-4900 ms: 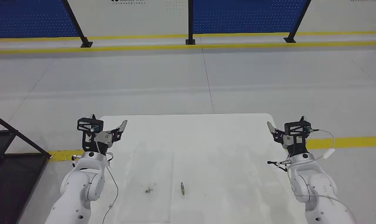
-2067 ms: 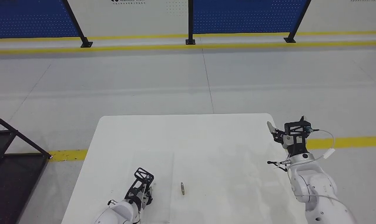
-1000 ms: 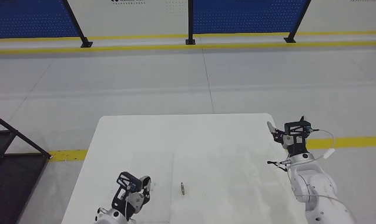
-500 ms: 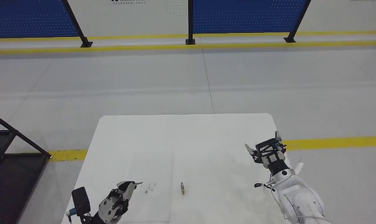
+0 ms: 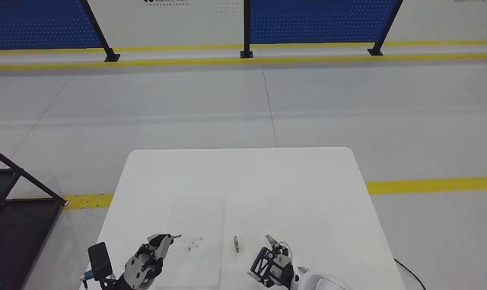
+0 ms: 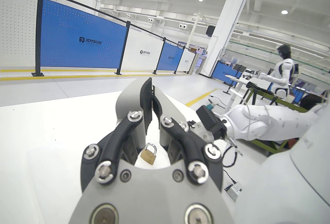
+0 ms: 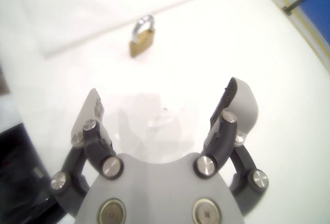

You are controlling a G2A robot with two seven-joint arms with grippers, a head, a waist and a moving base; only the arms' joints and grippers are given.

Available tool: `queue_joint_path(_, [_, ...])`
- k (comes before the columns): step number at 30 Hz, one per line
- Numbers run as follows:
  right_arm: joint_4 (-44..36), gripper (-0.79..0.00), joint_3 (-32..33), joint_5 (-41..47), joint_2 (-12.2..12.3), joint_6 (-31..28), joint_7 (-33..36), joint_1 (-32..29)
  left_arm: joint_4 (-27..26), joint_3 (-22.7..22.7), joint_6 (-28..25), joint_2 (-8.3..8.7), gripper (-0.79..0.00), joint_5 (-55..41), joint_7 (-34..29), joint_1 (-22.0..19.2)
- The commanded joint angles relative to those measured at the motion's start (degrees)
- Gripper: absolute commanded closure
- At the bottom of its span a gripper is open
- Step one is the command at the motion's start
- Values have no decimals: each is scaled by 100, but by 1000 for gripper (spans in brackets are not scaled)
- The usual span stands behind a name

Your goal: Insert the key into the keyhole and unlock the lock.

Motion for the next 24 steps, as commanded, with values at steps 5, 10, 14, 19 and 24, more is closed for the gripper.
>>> queue_joint_path(5, [603, -785, -616, 484, -188, 298, -409, 527, 0, 0, 0, 0, 0, 0, 0, 0])
queue_joint_path(10, [964, -785, -959, 763, -336, 608, -367, 936, 0, 0, 0, 0, 0, 0, 0, 0])
queue_joint_path(14, [1239, -557, -1162, 894, -453, 1009, -310, 1214, 0, 0, 0, 0, 0, 0, 0, 0])
queue_joint_path(19, [1580, -360, -1313, 970, -548, 1290, -364, 1446, 0, 0, 0, 0, 0, 0, 0, 0])
queue_joint_path(24, [1791, -240, -1416, 1028, -609, 1383, -398, 1592, 0, 0, 0, 0, 0, 0, 0, 0])
